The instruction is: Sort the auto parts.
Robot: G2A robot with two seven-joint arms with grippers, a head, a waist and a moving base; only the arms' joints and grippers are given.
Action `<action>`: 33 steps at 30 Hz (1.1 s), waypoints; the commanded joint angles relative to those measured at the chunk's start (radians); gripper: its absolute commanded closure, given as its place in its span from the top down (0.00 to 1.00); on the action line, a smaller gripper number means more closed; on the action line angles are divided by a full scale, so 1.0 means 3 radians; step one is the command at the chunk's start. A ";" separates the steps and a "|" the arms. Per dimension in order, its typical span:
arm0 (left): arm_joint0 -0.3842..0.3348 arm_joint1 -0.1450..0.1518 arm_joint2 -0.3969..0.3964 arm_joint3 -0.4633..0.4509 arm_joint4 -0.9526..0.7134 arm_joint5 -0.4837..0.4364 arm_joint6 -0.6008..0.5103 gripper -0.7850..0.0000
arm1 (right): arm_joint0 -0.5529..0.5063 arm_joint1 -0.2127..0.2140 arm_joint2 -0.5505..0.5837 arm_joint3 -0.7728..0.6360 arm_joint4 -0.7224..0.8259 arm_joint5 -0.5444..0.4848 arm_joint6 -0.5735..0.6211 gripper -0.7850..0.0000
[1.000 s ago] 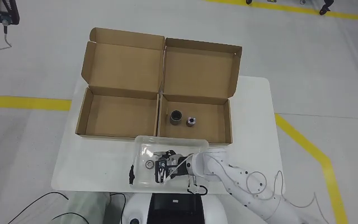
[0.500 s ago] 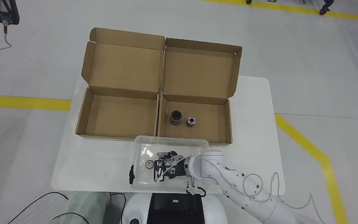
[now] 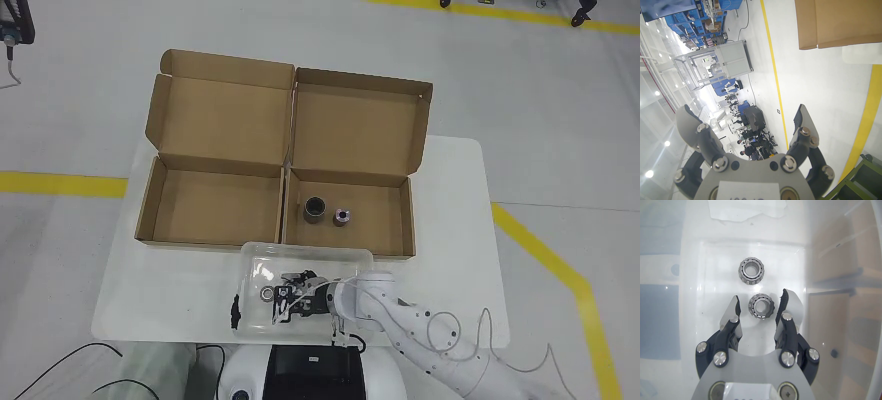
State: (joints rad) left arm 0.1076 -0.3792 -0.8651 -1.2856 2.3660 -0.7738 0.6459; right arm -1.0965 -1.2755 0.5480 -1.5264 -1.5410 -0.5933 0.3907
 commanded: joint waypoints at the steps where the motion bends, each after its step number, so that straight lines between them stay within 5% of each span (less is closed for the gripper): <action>1: 0.0000 0.0000 0.0000 0.0000 0.0000 0.0000 0.0000 1.00 | -0.0001 -0.0006 -0.0004 0.0015 -0.0018 0.0008 -0.0026 0.27; 5: 0.0000 0.0000 0.0000 0.0000 0.0000 0.0000 0.0000 1.00 | 0.0009 -0.0023 -0.0022 0.0033 -0.0063 0.0028 -0.0023 0.00; 18: 0.0000 0.0000 0.0000 0.0000 0.0000 0.0000 0.0000 1.00 | -0.0175 0.0041 0.0148 -0.0358 -0.0153 0.0037 -0.0224 0.00; 33: 0.0000 0.0000 0.0000 0.0000 0.0000 0.0000 0.0000 1.00 | -0.0288 0.0164 0.0563 -0.0446 -0.0040 -0.0142 -0.1866 0.00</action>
State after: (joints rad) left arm 0.1076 -0.3792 -0.8651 -1.2856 2.3660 -0.7738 0.6459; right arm -1.1879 -1.2261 0.7110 -1.6618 -1.5620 -0.6317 -0.1269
